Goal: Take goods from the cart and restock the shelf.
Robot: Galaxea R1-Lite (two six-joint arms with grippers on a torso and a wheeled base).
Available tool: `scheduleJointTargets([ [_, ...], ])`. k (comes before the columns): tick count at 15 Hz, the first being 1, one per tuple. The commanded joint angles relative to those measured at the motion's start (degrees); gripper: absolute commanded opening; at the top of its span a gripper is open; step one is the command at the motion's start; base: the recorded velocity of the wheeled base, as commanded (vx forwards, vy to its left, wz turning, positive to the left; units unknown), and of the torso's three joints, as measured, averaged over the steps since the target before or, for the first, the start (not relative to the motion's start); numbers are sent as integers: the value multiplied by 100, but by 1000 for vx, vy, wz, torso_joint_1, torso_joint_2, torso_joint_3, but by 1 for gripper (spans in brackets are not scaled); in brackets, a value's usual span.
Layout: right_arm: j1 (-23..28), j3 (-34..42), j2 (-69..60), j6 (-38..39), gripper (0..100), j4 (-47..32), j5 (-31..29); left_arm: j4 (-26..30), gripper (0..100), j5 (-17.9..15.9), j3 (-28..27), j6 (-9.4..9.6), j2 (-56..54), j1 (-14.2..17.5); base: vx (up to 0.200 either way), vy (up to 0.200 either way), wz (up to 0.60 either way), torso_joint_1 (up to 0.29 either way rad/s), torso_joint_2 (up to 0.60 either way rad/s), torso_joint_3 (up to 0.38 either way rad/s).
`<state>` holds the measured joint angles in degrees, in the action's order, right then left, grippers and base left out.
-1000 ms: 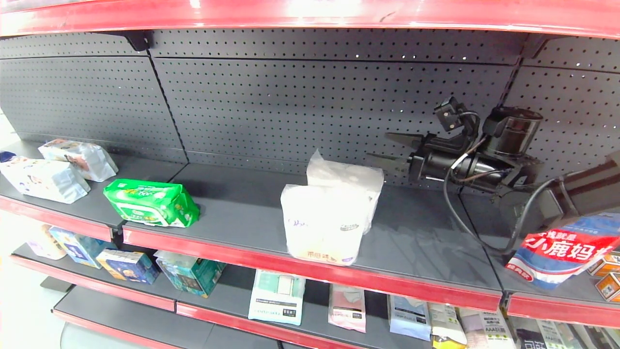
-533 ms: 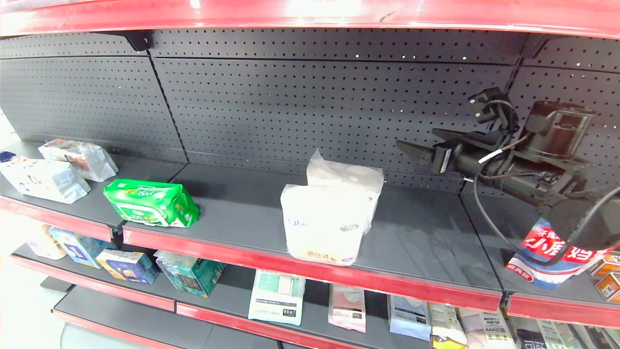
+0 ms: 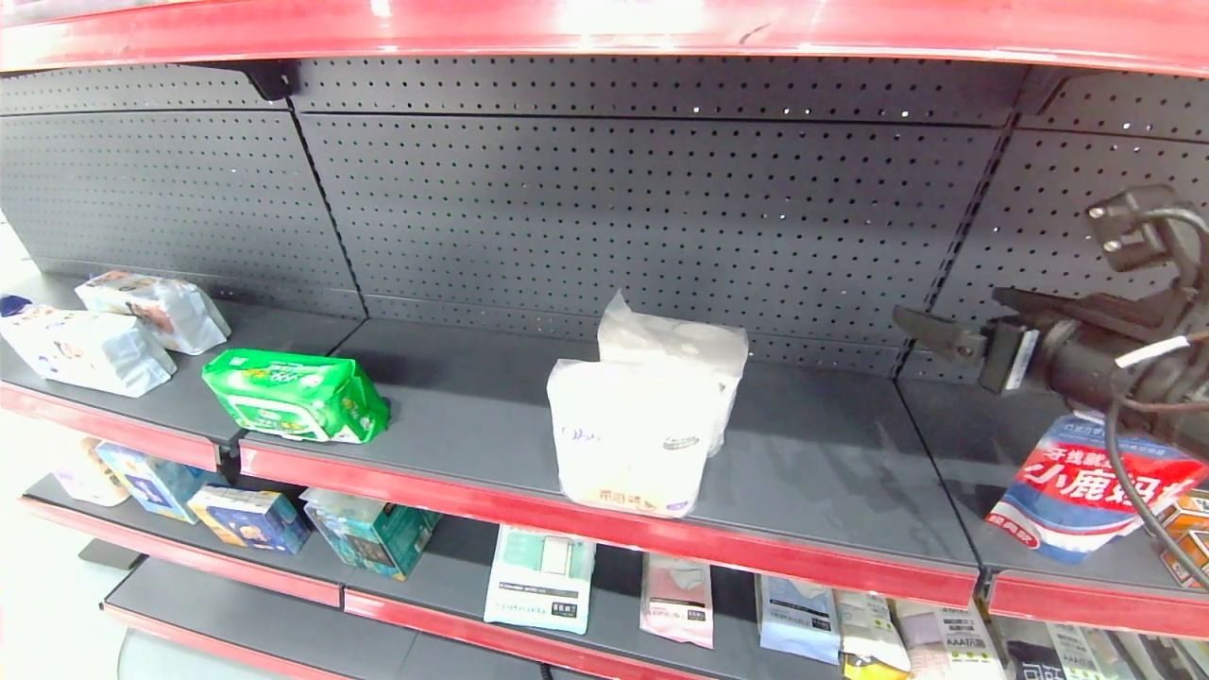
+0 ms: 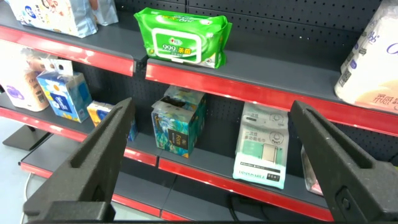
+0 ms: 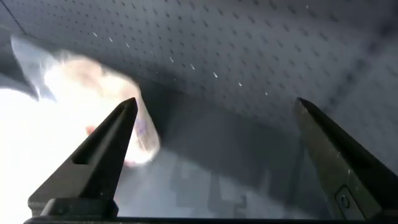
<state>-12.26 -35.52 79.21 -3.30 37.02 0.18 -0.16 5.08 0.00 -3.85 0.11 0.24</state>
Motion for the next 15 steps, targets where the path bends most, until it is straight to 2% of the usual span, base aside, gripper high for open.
scheduleJointTargets([
  [1,268,880,-1057,-12,100,-11,43,-2,100,1,0,-1,-2,2,0,0,0,0,0,0],
  [7,1270,2946,-3263,-21,100,-222,615,-2,100,1,0,-1,-2,2,0,0,0,0,0,0],
  [8,1288,3262,-4125,-21,100,-828,676,-2,100,1,0,-1,-2,2,0,0,0,0,0,0],
  [11,1270,3043,-6005,-21,100,-3105,667,-2,100,1,0,-1,-2,2,0,0,0,0,0,0],
  [12,1279,2990,-6225,-21,100,-3430,658,-2,100,1,0,-1,-2,2,0,0,0,0,0,0],
  [13,1297,2920,-6753,-30,100,-4080,606,-2,100,1,0,-1,-2,2,0,0,0,0,0,0],
  [15,1314,3034,-7333,-4,100,-4528,307,-2,100,1,0,-1,-2,2,0,0,0,0,0,0],
])
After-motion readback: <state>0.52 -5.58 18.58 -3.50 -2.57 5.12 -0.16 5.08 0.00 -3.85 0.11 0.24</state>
